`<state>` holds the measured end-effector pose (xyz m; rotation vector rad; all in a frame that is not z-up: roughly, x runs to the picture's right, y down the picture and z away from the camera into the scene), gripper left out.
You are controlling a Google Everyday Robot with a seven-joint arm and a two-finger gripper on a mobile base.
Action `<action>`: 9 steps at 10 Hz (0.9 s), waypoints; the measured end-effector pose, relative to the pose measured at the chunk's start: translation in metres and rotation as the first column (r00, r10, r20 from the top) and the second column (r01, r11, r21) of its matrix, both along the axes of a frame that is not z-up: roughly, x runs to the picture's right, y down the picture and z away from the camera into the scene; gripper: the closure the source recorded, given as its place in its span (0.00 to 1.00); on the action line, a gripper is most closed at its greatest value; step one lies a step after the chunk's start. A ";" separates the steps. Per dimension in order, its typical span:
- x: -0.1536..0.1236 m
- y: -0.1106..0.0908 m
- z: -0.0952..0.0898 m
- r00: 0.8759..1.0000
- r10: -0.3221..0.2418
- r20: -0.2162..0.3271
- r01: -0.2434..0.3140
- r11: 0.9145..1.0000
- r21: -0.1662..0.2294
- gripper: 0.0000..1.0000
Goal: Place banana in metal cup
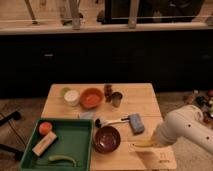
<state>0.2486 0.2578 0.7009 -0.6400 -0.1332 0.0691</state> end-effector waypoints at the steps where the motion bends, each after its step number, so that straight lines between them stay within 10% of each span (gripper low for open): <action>1: 0.001 -0.006 -0.007 1.000 -0.003 -0.002 0.003 1.000 0.004 0.98; 9: -0.031 -0.062 -0.025 0.999 -0.045 0.027 0.043 0.996 0.073 0.98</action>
